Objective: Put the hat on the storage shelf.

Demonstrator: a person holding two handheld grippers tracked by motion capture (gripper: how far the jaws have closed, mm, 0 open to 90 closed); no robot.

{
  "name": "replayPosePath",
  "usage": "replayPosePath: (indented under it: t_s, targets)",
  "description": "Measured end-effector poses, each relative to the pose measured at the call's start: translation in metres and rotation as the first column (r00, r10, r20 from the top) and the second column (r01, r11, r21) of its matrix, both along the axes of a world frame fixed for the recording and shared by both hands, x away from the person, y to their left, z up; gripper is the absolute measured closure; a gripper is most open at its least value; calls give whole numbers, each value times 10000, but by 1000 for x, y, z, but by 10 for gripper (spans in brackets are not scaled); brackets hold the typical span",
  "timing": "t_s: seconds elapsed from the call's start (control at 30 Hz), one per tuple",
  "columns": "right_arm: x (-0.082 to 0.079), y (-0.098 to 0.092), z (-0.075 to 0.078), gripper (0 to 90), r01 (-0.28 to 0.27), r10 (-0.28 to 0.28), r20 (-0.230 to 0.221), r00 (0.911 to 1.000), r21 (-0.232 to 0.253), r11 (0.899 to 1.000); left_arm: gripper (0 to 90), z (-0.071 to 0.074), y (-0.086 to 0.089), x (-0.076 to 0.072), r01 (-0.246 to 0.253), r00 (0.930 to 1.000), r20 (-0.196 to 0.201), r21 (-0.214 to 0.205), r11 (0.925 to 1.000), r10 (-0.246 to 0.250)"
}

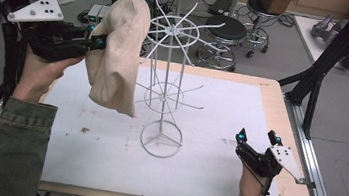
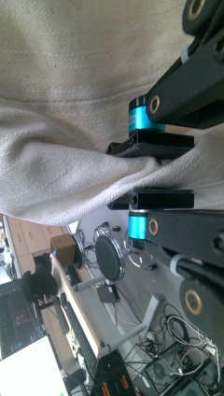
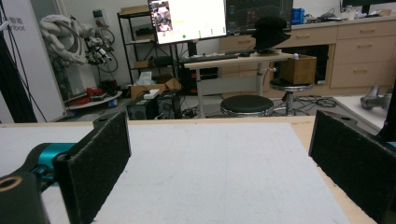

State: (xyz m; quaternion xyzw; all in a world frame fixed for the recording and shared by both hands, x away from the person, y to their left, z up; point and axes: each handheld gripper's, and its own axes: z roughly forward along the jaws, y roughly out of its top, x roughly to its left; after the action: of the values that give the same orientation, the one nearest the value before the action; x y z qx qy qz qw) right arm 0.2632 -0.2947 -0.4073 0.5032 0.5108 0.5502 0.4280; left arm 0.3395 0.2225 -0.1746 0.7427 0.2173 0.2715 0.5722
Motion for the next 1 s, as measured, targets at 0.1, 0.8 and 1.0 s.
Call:
replayPosePath:
  t_s: [0.1,0.8,1.0]
  targets:
    - [0,0,0,46,35,-35,20,10000,15,10000,683,-1,-2,1,20,10000,-65,2,10000,-20]
    - [-1,-1,1,46,76,-76,76,9999,-16,10000,252,-1,21,-7,-264,9980,506,-2120,9769,379]
    - [-1,-1,1,46,81,-81,63,9999,10,10000,225,-1,28,-11,-543,9952,665,-2407,9691,723]
